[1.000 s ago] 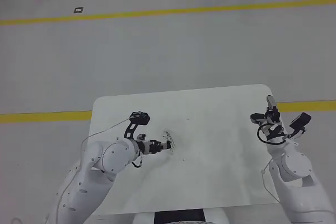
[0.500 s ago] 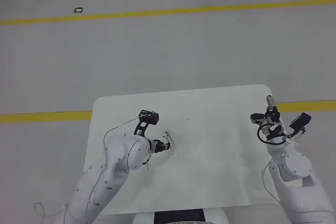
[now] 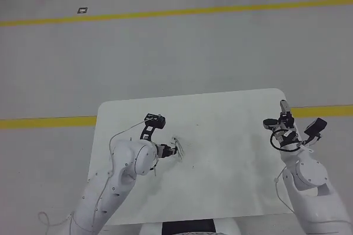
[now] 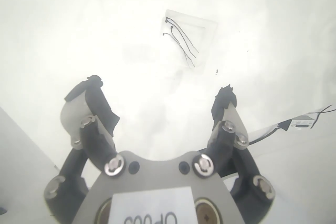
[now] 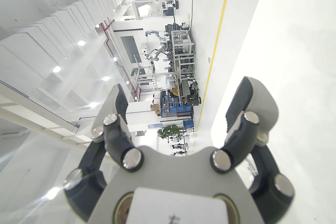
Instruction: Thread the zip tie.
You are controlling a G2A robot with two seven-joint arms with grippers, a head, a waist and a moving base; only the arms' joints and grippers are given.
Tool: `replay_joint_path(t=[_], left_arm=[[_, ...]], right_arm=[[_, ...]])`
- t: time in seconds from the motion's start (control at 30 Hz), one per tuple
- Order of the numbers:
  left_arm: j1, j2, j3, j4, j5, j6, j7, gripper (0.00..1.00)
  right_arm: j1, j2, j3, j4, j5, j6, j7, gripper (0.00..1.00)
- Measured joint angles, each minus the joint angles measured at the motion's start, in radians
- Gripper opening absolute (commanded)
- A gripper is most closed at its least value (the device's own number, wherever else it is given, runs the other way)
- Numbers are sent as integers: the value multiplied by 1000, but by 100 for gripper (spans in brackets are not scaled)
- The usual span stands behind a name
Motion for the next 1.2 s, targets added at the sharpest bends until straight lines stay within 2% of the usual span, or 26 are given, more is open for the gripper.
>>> replay_joint_path(t=[0.13,0.33,0.43,0.57,0.63,0.9,0.93,1.0,1.07,1.2], left_arm=[[-40,-32,55,28,27,0,0,100],[-74,-89,104,122,75,0,0,100],[-75,-119,112,165,110,0,0,100],[-44,-159,79,188,133,0,0,100],[-38,-163,72,187,137,0,0,100],[-39,-163,73,187,136,0,0,100],[-36,-163,66,191,129,0,4,100],[-28,-166,24,196,85,0,18,100],[-27,-172,-7,196,62,0,8,100],[-30,-185,-32,218,40,0,-1,100]], right_arm=[[0,0,0,0,0,0,0,100],[0,0,0,0,0,0,0,100],[0,0,0,0,0,0,0,100],[0,0,0,0,0,0,0,100],[0,0,0,0,0,0,0,100],[0,0,0,0,0,0,0,100],[0,0,0,0,0,0,0,100],[0,0,0,0,0,0,0,100],[0,0,0,0,0,0,0,100],[0,0,0,0,0,0,0,100]])
